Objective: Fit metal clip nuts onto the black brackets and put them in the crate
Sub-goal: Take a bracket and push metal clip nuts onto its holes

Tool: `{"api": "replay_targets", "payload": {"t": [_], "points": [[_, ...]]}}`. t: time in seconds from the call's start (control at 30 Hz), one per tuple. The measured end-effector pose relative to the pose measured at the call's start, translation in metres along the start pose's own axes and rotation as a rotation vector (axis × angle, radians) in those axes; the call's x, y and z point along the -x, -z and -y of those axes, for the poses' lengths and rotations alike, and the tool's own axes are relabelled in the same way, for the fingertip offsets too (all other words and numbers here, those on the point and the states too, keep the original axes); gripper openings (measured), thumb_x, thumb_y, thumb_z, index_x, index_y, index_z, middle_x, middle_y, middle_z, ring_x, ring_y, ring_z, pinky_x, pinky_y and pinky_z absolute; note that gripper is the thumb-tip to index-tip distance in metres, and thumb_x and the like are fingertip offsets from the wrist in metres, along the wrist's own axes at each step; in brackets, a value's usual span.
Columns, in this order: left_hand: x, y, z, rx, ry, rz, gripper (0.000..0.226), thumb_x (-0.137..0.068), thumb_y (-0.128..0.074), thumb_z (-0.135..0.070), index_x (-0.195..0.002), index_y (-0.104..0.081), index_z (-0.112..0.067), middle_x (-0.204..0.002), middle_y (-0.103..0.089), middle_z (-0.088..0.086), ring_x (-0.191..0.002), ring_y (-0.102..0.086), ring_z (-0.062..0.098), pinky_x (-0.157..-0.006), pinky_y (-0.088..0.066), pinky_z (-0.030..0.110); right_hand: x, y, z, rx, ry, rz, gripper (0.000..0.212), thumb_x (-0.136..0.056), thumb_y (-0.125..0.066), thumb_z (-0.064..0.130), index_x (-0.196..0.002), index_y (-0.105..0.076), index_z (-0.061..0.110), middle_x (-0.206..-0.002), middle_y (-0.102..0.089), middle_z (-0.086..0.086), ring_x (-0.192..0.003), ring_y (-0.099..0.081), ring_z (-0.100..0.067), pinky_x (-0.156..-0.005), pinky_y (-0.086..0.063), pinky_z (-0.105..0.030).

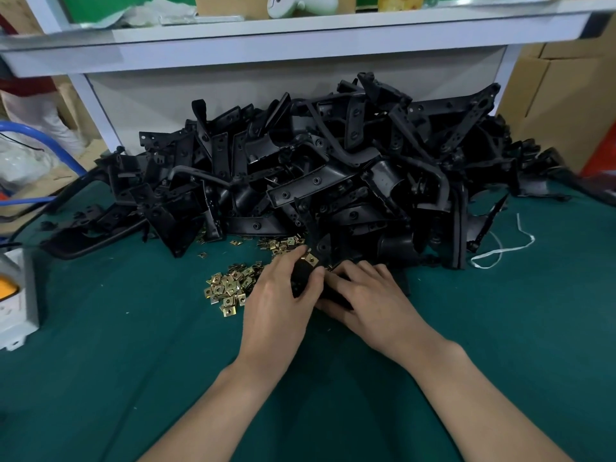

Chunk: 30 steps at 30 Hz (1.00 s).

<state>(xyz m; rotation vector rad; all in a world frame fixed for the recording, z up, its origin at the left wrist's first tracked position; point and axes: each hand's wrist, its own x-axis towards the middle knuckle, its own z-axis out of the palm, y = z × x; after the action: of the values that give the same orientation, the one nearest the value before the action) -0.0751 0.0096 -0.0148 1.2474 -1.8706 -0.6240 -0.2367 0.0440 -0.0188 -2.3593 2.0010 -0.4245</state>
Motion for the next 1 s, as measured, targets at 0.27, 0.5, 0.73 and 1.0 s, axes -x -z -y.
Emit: {"api": "replay_targets", "payload": {"t": [0.27,0.5,0.73,1.0], "points": [[-0.004,0.003,0.004,-0.01,-0.13,-0.043,0.029,-0.092,-0.055,-0.056,-0.112,-0.06,-0.036,-0.103,-0.059,-0.03,-0.101,-0.053,-0.004,-0.084,-0.049,0.02,-0.002,-0.004,-0.004,-0.038,0.001,-0.007,0.053,-0.1,-0.042,0.057,-0.146,-0.046,0.033,-0.126,-0.051,0.01,-0.114,-0.043,-0.015,-0.088,-0.022,-0.027],[-0.023,0.052,0.044,-0.485,0.097,0.135,0.076,-0.092,-0.022,-0.076,-0.145,-0.046,-0.027,-0.148,-0.045,0.001,-0.142,-0.03,0.027,-0.118,-0.026,0.046,-0.001,-0.004,-0.012,-0.095,-0.074,-0.05,0.061,-0.097,-0.041,0.062,-0.15,-0.044,0.031,-0.13,-0.051,0.014,-0.116,-0.041,-0.01,-0.093,-0.021,-0.024],[-0.025,0.049,0.048,-0.578,-0.002,0.138,0.034,-0.101,-0.053,-0.042,-0.128,-0.064,-0.025,-0.12,-0.056,0.0,-0.113,-0.052,0.027,-0.098,-0.04,0.042,0.0,-0.002,-0.018,-0.129,-0.151,-0.071,0.079,-0.083,-0.032,0.08,-0.141,-0.053,0.03,-0.124,-0.052,0.017,-0.113,-0.04,-0.006,-0.096,-0.021,-0.025],[-0.027,0.048,0.051,-0.483,-0.098,0.003,0.02,-0.1,-0.059,-0.031,-0.109,-0.073,-0.02,-0.108,-0.064,0.0,-0.1,-0.06,0.026,-0.093,-0.04,0.042,-0.002,-0.001,-0.018,-0.165,-0.156,-0.082,0.075,-0.085,-0.033,0.077,-0.137,-0.057,0.029,-0.123,-0.055,0.017,-0.114,-0.044,-0.006,-0.1,-0.024,-0.026]]}}
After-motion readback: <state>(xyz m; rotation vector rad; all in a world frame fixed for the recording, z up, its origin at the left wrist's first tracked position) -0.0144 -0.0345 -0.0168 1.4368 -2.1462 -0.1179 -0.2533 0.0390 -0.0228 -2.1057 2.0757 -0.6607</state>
